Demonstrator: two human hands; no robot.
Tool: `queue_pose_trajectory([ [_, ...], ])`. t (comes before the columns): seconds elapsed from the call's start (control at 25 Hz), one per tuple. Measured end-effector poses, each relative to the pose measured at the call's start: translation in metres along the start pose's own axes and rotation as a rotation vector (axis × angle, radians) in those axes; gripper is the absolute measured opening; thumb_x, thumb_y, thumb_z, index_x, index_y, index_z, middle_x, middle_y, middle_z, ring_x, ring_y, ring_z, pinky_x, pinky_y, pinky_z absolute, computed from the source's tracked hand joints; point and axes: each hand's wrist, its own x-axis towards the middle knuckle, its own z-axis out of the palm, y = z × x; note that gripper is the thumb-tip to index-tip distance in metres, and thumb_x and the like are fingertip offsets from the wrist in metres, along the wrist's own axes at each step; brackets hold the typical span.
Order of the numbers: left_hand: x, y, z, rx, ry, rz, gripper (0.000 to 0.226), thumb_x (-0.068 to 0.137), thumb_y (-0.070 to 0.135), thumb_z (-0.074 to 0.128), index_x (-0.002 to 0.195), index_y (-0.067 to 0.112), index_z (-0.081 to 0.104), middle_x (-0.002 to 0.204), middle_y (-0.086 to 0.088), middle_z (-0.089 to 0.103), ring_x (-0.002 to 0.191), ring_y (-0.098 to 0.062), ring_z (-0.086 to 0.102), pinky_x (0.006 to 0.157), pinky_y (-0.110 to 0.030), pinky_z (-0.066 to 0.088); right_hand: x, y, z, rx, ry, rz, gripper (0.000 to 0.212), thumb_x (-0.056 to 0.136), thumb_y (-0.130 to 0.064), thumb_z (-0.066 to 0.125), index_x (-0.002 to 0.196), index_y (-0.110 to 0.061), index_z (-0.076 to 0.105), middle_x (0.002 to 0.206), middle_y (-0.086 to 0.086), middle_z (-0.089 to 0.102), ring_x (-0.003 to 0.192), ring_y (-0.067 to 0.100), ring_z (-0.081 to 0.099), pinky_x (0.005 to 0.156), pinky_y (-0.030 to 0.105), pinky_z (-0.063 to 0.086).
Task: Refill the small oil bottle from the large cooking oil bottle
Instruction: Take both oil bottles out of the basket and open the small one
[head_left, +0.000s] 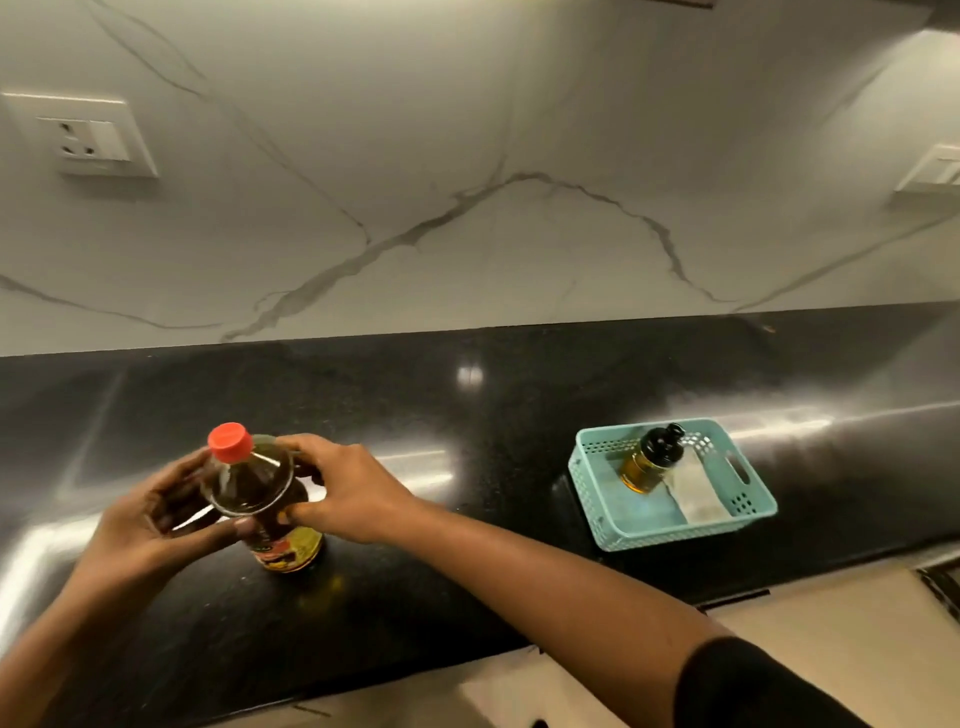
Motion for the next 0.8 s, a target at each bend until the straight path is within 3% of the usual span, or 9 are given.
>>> queue_pose_trajectory([
  [0.08, 0.015, -0.054, -0.015, 0.034, 0.210, 0.010, 0.091, 0.088, 0.013, 0.091, 0.161, 0.042, 0.045, 0.163, 0.009, 0.053, 0.153, -0.022, 0.052, 0.121, -0.049, 0.045, -0.013, 0.000, -0.018, -0.053, 0.000, -0.022, 0.090, 0.086, -0.015, 0.087, 0.161, -0.025, 0.039, 0.157, 0.009, 0.055, 0.142, 0.026, 0.055, 0.112, 0.047, 0.052],
  [0.12, 0.027, -0.107, -0.030, 0.140, 0.218, -0.011, 0.091, 0.087, 0.031, 0.092, 0.163, 0.042, 0.042, 0.165, 0.013, 0.049, 0.155, -0.019, 0.049, 0.123, -0.051, 0.044, -0.024, 0.003, -0.034, -0.081, 0.034, -0.044, 0.089, 0.087, -0.019, 0.087, 0.162, -0.025, 0.039, 0.159, 0.007, 0.053, 0.143, 0.025, 0.053, 0.113, 0.046, 0.051],
  [0.2, 0.043, -0.118, -0.023, 0.270, 0.308, -0.004, 0.094, 0.078, 0.053, 0.094, 0.158, 0.039, 0.049, 0.150, 0.012, 0.062, 0.135, -0.017, 0.066, 0.106, -0.051, 0.060, -0.057, 0.018, -0.076, -0.098, 0.165, -0.049, 0.081, 0.089, -0.021, 0.085, 0.159, -0.025, 0.045, 0.156, 0.003, 0.055, 0.139, 0.017, 0.055, 0.113, 0.041, 0.052],
  [0.28, 0.018, -0.039, 0.071, 0.285, 0.440, 0.086, 0.059, 0.085, 0.035, 0.092, 0.137, 0.026, 0.066, 0.122, 0.001, 0.072, 0.103, -0.016, 0.074, 0.085, -0.038, 0.064, -0.100, 0.046, -0.126, -0.092, 0.366, -0.002, 0.072, 0.087, -0.016, 0.085, 0.152, -0.023, 0.056, 0.145, 0.000, 0.061, 0.128, 0.010, 0.061, 0.108, 0.033, 0.055],
  [0.4, -0.002, 0.073, 0.215, 0.196, 0.234, 0.455, 0.030, 0.087, 0.001, 0.084, 0.112, 0.014, 0.074, 0.104, -0.003, 0.074, 0.085, -0.013, 0.074, 0.078, -0.020, 0.060, -0.170, 0.096, -0.198, -0.089, 0.724, 0.174, 0.055, 0.086, -0.010, 0.085, 0.136, -0.022, 0.066, 0.128, -0.005, 0.066, 0.113, 0.004, 0.067, 0.096, 0.020, 0.057],
  [0.52, 0.033, 0.062, 0.297, 0.165, -0.122, 0.339, 0.036, 0.088, 0.005, 0.089, 0.117, 0.023, 0.077, 0.108, 0.005, 0.079, 0.094, -0.008, 0.077, 0.088, -0.026, 0.064, -0.218, 0.156, -0.249, -0.062, 0.895, 0.468, 0.050, 0.086, -0.004, 0.084, 0.128, -0.024, 0.065, 0.121, -0.009, 0.069, 0.108, 0.001, 0.068, 0.094, 0.019, 0.058],
  [0.6, 0.063, 0.054, 0.354, 0.233, -0.233, 0.267, 0.040, 0.087, 0.009, 0.088, 0.125, 0.016, 0.078, 0.115, 0.001, 0.078, 0.103, -0.012, 0.076, 0.095, -0.036, 0.065, -0.233, 0.202, -0.270, -0.030, 0.832, 0.630, 0.056, 0.081, 0.001, 0.084, 0.129, -0.019, 0.063, 0.122, -0.002, 0.070, 0.109, 0.014, 0.070, 0.097, 0.032, 0.060],
  [0.68, 0.083, 0.059, 0.409, 0.337, -0.345, 0.238, 0.045, 0.087, 0.009, 0.084, 0.131, 0.011, 0.075, 0.122, -0.005, 0.077, 0.108, -0.019, 0.074, 0.098, -0.041, 0.063, -0.234, 0.239, -0.277, -0.064, 0.619, 0.738, 0.071, 0.075, 0.000, 0.088, 0.138, -0.014, 0.059, 0.131, 0.004, 0.068, 0.118, 0.025, 0.070, 0.099, 0.039, 0.058],
  [0.8, 0.110, 0.068, 0.470, 0.486, -0.444, 0.199, 0.036, 0.082, 0.007, 0.077, 0.119, 0.009, 0.077, 0.110, -0.008, 0.079, 0.100, -0.026, 0.074, 0.086, -0.039, 0.062, -0.226, 0.272, -0.275, -0.127, 0.379, 0.766, 0.087, 0.065, -0.017, 0.098, 0.143, -0.014, 0.059, 0.135, 0.004, 0.070, 0.121, 0.026, 0.068, 0.104, 0.045, 0.057],
])
